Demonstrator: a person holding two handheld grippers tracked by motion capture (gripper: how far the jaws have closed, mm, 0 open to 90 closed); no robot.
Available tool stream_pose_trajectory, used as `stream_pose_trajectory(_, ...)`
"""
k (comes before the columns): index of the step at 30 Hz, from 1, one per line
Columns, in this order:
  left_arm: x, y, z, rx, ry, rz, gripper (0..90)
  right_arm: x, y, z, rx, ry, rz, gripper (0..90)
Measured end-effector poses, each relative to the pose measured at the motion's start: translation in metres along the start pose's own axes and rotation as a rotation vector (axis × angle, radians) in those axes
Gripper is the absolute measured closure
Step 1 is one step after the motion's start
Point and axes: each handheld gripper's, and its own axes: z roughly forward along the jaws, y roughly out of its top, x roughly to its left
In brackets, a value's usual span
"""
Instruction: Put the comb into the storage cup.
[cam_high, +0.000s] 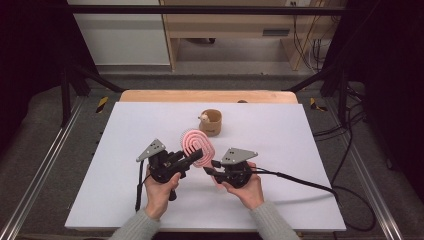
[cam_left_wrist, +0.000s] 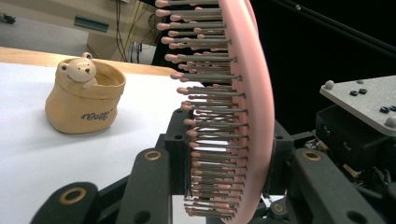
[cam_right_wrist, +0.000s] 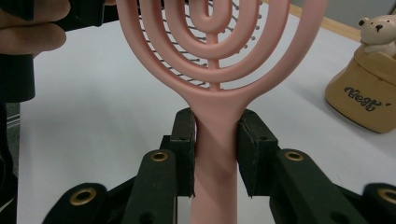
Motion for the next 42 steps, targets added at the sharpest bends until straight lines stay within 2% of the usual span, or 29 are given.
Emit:
stream_pose_trajectory(12, -0.002, 0.003, -0.002, -0.003, -0.009, 0.003, 62.7, 0.000, 0.002, -0.002, -0.017, 0.019, 0.011, 69.3)
stream_pose_trajectory(17, 0.001, 0.005, -0.005, -0.006, 0.014, 0.020, 62.8, -0.001, 0.003, -0.004, -0.028, 0.018, 0.014, 67.0)
stream_pose_trajectory(19, 0.003, 0.006, -0.006, -0.011, 0.022, 0.014, 62.8, -0.001, 0.004, -0.007, -0.037, 0.014, 0.013, 64.7)
stream_pose_trajectory(23, 0.004, 0.008, -0.008, -0.014, 0.067, 0.053, 62.8, -0.004, 0.007, -0.012, -0.049, 0.028, 0.015, 58.6)
stream_pose_trajectory(27, 0.005, 0.011, -0.011, -0.019, 0.088, 0.068, 62.8, -0.006, 0.010, -0.017, -0.065, 0.016, 0.002, 45.9)
stream_pose_trajectory(32, 0.007, 0.014, -0.015, -0.029, 0.102, 0.081, 62.7, -0.010, 0.010, -0.020, -0.046, -0.007, -0.032, 32.9)
stream_pose_trajectory(37, 0.010, 0.017, -0.018, -0.036, 0.111, 0.092, 62.7, -0.017, 0.007, -0.022, -0.055, -0.033, 0.000, 22.7)
stream_pose_trajectory(42, 0.012, 0.021, -0.023, -0.046, 0.119, 0.090, 62.7, -0.027, 0.002, -0.029, -0.060, -0.067, 0.033, 16.5)
